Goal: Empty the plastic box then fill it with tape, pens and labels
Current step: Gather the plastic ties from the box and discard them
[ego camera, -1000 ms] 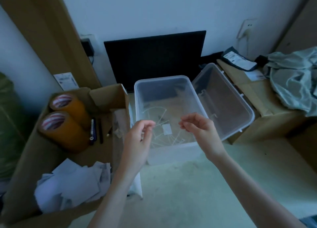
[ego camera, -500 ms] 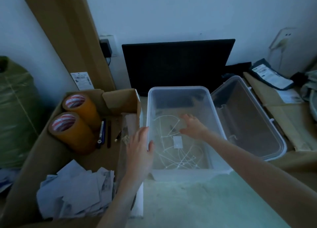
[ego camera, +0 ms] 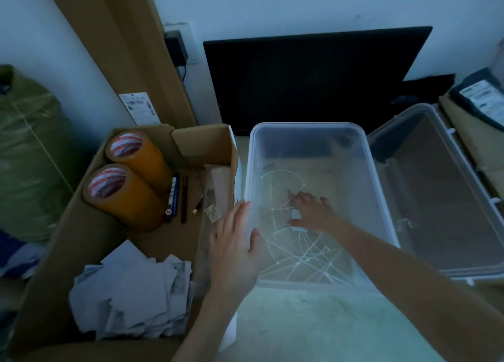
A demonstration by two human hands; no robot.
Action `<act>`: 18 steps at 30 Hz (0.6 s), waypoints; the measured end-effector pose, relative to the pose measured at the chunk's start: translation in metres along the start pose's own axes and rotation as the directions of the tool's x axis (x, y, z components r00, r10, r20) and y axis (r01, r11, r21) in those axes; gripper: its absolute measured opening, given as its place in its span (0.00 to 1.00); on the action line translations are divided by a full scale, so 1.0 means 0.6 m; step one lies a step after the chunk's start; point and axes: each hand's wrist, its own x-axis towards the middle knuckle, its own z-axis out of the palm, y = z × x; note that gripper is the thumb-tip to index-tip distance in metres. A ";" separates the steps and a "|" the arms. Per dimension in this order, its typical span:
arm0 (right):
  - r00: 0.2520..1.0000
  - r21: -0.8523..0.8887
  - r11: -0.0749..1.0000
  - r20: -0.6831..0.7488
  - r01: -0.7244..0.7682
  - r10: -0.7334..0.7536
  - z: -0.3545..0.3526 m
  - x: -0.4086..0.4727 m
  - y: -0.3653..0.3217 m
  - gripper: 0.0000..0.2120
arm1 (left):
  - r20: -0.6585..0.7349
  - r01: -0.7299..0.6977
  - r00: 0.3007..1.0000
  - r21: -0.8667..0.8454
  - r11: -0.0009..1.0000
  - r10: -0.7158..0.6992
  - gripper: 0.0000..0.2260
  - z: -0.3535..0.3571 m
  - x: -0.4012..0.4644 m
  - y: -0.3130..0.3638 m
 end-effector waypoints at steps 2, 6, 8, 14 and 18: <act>1.000 0.014 1.000 -0.006 0.010 -0.010 0.000 -0.002 -0.004 0.40 | -0.003 0.008 1.000 -0.001 1.000 -0.008 0.23 0.000 0.000 0.001; 0.996 -0.008 0.999 0.075 0.041 -0.041 -0.003 -0.014 -0.026 0.40 | -0.008 0.007 1.000 -0.004 1.000 -0.007 0.23 -0.002 -0.001 0.003; 0.988 -0.017 0.999 0.146 0.043 -0.040 0.000 -0.020 -0.039 0.43 | -0.004 0.008 1.000 0.001 1.000 -0.008 0.22 -0.003 -0.001 0.003; 0.952 -0.158 0.982 0.302 0.099 -0.048 0.018 -0.061 -0.074 0.49 | 0.013 -0.004 1.000 0.013 1.000 0.004 0.23 -0.008 -0.001 0.005; 0.960 -0.143 0.986 0.278 0.086 -0.044 0.028 -0.068 -0.074 0.34 | 0.016 -0.001 1.000 0.007 1.000 0.001 0.24 -0.009 -0.001 0.005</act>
